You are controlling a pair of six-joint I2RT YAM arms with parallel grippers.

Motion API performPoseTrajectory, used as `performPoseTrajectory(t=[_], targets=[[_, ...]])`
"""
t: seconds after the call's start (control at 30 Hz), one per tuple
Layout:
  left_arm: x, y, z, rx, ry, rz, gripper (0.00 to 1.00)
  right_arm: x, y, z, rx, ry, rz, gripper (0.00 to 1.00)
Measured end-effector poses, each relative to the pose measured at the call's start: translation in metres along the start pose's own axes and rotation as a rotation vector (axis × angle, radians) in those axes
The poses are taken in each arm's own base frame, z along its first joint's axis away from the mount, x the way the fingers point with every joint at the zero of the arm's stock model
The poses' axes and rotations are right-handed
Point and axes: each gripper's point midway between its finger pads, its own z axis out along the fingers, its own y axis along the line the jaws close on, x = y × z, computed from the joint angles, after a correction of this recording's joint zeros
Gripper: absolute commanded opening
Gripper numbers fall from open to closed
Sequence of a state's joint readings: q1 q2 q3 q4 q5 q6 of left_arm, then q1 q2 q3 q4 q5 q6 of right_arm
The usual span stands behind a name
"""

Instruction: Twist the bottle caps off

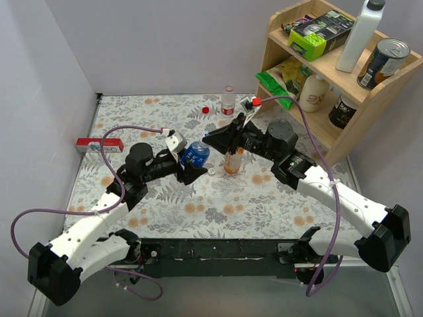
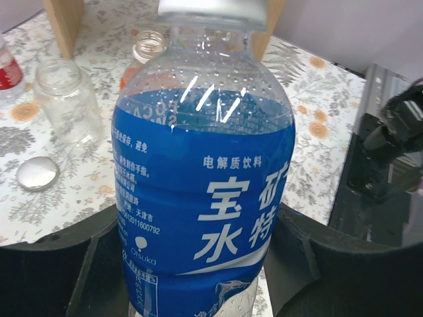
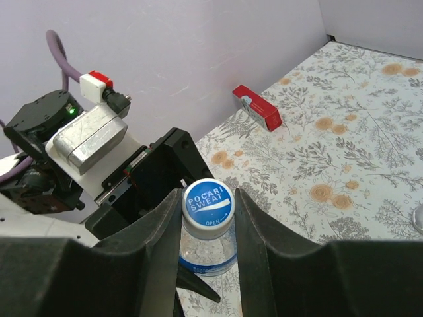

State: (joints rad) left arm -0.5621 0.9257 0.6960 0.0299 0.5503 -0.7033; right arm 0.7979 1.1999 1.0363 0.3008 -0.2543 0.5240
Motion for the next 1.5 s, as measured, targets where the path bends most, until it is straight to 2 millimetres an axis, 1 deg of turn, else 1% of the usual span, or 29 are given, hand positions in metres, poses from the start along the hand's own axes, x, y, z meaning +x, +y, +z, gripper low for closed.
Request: performPoseTrajectory(t=[0.13,0.23,0.37,0.57,0.7,0.77,0.8,0.83,0.87,0.9,0.97,1.0,1.03,1.1,1.3,1.33,1.4,1.5], targets=[[-0.002,-0.013,-0.002,0.074,-0.004,-0.018,0.22,-0.001,0.008,-0.006,-0.087,0.026,-0.022,0.15],[-0.002,-0.032,-0.004,0.189,0.008,-0.045,0.22,-0.001,0.016,-0.017,-0.176,0.062,-0.053,0.15],[-0.005,-0.063,-0.008,0.393,0.029,-0.095,0.22,-0.001,0.038,-0.038,-0.347,0.108,-0.139,0.14],[-0.009,-0.107,-0.030,0.690,0.084,-0.170,0.23,0.005,0.070,-0.065,-0.563,0.155,-0.269,0.14],[-0.013,-0.120,-0.040,0.791,0.114,-0.193,0.23,0.005,0.082,-0.074,-0.655,0.172,-0.337,0.14],[-0.013,-0.123,-0.042,0.813,0.125,-0.203,0.23,0.006,0.085,-0.077,-0.680,0.177,-0.357,0.18],[-0.013,-0.124,-0.043,0.823,0.131,-0.209,0.23,0.007,0.085,-0.078,-0.685,0.179,-0.363,0.21],[-0.012,-0.125,-0.043,0.827,0.134,-0.212,0.23,0.008,0.085,-0.078,-0.689,0.181,-0.367,0.36],[-0.011,-0.125,-0.043,0.831,0.137,-0.215,0.23,0.008,0.085,-0.079,-0.689,0.184,-0.367,0.48],[-0.011,-0.125,-0.043,0.832,0.139,-0.216,0.23,0.009,0.085,-0.079,-0.687,0.186,-0.366,0.62],[-0.011,-0.125,-0.043,0.838,0.135,-0.207,0.24,0.009,0.084,-0.080,-0.676,0.192,-0.355,0.66],[-0.012,-0.125,-0.043,0.843,0.125,-0.185,0.24,0.009,0.082,-0.081,-0.661,0.192,-0.354,0.72],[-0.012,-0.125,-0.043,0.847,0.116,-0.166,0.23,0.008,0.079,-0.080,-0.643,0.188,-0.352,0.82],[-0.011,-0.124,-0.042,0.844,0.105,-0.136,0.23,0.003,0.075,-0.081,-0.599,0.176,-0.350,0.85],[-0.003,-0.116,-0.034,0.788,0.101,-0.107,0.24,-0.018,0.072,-0.090,-0.457,0.095,-0.380,0.86],[-0.002,-0.112,-0.030,0.755,0.098,-0.101,0.24,-0.022,0.070,-0.091,-0.421,0.077,-0.381,0.84],[-0.001,-0.103,-0.022,0.681,0.089,-0.089,0.25,-0.029,0.063,-0.092,-0.339,0.043,-0.369,0.76],[-0.005,-0.080,-0.008,0.503,0.060,-0.066,0.26,-0.037,0.042,-0.089,-0.181,-0.007,-0.296,0.75]])
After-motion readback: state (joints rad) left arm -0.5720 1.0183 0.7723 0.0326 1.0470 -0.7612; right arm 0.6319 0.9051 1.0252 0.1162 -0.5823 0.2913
